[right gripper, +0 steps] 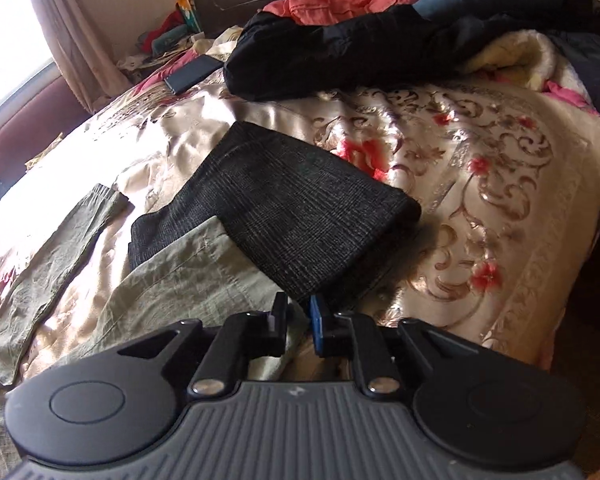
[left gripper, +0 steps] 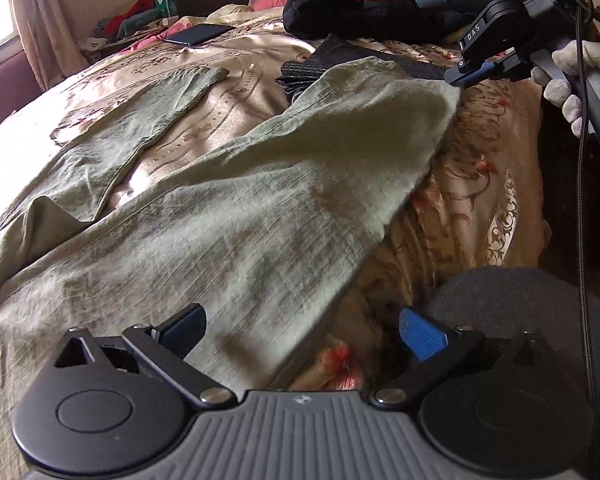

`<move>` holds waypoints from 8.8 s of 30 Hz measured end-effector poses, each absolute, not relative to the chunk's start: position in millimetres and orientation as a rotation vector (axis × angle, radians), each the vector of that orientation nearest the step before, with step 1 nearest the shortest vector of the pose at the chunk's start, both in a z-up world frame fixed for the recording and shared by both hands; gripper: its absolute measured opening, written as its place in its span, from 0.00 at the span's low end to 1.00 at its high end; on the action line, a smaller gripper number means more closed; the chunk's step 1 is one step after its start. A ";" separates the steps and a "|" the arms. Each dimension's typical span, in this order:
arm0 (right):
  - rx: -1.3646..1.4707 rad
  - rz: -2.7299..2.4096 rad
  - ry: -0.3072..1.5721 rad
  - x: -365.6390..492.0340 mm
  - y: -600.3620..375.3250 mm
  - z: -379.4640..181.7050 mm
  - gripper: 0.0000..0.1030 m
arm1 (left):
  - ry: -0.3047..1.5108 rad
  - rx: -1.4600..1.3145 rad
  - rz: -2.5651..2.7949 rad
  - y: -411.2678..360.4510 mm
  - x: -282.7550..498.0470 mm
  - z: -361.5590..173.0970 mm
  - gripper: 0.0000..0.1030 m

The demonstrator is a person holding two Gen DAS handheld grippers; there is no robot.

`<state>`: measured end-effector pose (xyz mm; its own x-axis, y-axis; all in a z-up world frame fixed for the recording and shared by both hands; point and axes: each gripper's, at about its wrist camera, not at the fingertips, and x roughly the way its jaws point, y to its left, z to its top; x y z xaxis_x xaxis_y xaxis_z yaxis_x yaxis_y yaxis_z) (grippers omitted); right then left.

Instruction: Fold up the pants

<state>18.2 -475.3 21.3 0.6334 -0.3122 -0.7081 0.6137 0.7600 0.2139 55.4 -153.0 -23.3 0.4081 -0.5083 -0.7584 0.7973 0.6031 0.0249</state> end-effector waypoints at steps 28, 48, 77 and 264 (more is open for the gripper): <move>-0.195 0.453 0.834 346.8 -118.1 -1.9 0.40 | 0.830 0.125 -0.008 229.4 329.6 -3.9 0.99; -0.574 0.733 0.877 357.2 -120.9 -9.9 0.47 | 0.830 0.054 -0.129 222.8 342.5 -15.9 0.46; -0.289 0.367 0.499 211.4 -194.8 131.1 0.01 | 0.526 0.036 -0.253 216.8 188.7 88.2 0.26; 0.758 0.113 0.331 114.1 -434.5 149.6 0.04 | 0.397 0.305 -0.798 -146.0 56.2 49.4 0.70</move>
<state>114.1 -434.5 149.6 0.9422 0.2190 -0.2534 0.0177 0.7229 0.6907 56.2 -146.0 49.4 0.6315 -0.6285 -0.4540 0.7411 0.6615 0.1149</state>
